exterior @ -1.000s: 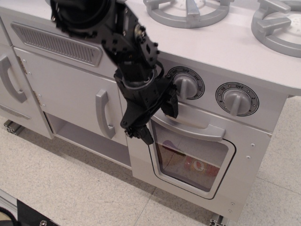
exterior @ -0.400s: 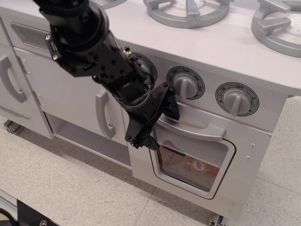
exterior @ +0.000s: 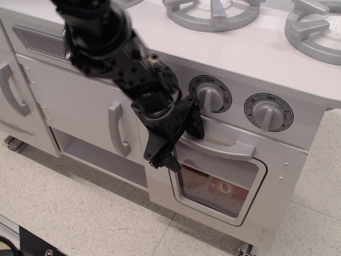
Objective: Open oven
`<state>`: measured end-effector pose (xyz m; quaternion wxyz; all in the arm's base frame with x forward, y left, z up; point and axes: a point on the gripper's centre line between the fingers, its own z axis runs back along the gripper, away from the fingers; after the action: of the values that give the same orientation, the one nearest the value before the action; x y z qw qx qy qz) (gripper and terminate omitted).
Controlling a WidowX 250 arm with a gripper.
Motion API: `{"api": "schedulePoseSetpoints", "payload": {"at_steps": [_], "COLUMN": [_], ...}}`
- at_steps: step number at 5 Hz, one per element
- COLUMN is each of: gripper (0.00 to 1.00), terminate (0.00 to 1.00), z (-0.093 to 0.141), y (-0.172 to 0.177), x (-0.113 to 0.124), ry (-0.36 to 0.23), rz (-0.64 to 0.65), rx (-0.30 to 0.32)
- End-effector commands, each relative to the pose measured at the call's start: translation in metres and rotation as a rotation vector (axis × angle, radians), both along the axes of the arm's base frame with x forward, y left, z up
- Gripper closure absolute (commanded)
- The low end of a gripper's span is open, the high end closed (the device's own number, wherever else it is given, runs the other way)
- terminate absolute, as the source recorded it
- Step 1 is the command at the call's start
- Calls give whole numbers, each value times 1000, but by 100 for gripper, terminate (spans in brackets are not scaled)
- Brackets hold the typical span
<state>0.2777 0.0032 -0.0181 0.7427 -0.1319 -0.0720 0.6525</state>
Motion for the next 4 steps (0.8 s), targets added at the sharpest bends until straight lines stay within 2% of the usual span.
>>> {"api": "schedulePoseSetpoints", "payload": {"at_steps": [1,3,4], "gripper": [0,0,0], "terminate": [0,0,0], "z": [27,48,71], "y": [14,9,8], "x": [-27,-41,-39], "ry": [133,234,232], "rz": [-117,-241,-333], "rx": [77,137,154]}}
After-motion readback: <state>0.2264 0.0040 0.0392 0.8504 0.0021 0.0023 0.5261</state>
